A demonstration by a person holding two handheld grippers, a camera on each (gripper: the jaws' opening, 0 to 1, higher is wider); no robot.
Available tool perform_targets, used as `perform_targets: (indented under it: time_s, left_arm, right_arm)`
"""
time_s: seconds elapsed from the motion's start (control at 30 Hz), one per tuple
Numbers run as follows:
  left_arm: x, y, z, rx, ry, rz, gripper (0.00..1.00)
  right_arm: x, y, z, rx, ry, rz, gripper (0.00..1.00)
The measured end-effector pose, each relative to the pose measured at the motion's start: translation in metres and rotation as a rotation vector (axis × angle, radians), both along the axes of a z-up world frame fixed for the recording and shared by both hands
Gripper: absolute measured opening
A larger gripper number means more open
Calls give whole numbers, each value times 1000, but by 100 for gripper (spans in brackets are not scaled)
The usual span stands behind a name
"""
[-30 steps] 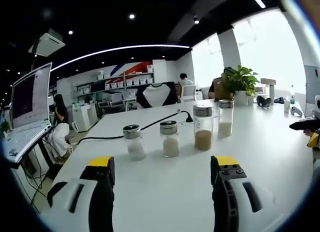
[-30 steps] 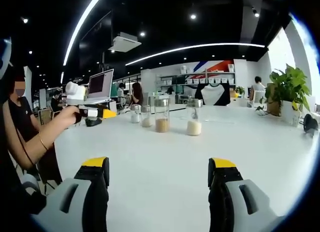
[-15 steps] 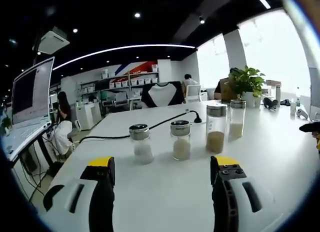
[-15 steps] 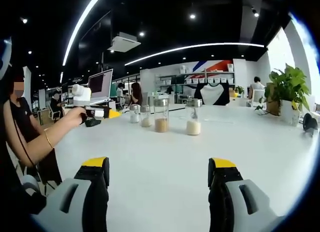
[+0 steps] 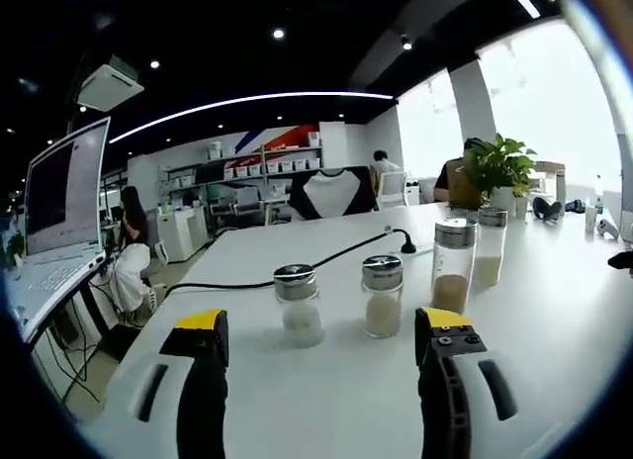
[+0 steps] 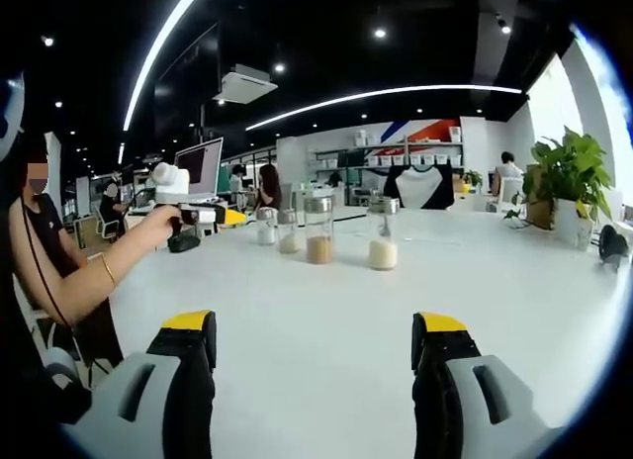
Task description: Rotate the seasoning bottle until the label or dispensing opening points toward the visible target arrow and the bottle remains upright within the marked orientation range
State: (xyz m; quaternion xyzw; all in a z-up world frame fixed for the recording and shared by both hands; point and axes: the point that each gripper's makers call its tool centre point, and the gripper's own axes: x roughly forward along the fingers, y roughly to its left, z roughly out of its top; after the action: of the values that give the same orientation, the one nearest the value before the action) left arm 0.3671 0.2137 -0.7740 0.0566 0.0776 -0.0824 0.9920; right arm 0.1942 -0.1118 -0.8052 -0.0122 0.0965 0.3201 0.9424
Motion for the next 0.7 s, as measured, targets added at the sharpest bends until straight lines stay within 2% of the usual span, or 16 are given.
perform_targets:
  time_s: [0.03, 0.07, 0.4, 0.57, 0.63, 0.7]
  left_arm:
    - [2, 0, -1, 44, 7, -9, 82]
    - [3, -1, 0, 49, 4, -12, 82]
    - [21, -1, 12, 23, 2, -18, 81]
    - [27, -6, 16, 37, -10, -22, 81]
    - [30, -4, 14, 31, -4, -15, 81]
    - [32, 6, 11, 72, 7, 39, 81]
  right_arm:
    - [0, 1, 1, 2, -2, 2, 82]
    - [0, 1, 3, 3, -5, 4, 82]
    - [1, -1, 5, 5, -4, -4, 82]
    - [3, -2, 6, 5, -5, -11, 82]
    - [4, -2, 6, -1, -8, -12, 82]
    - [5, -2, 7, 2, -9, -13, 82]
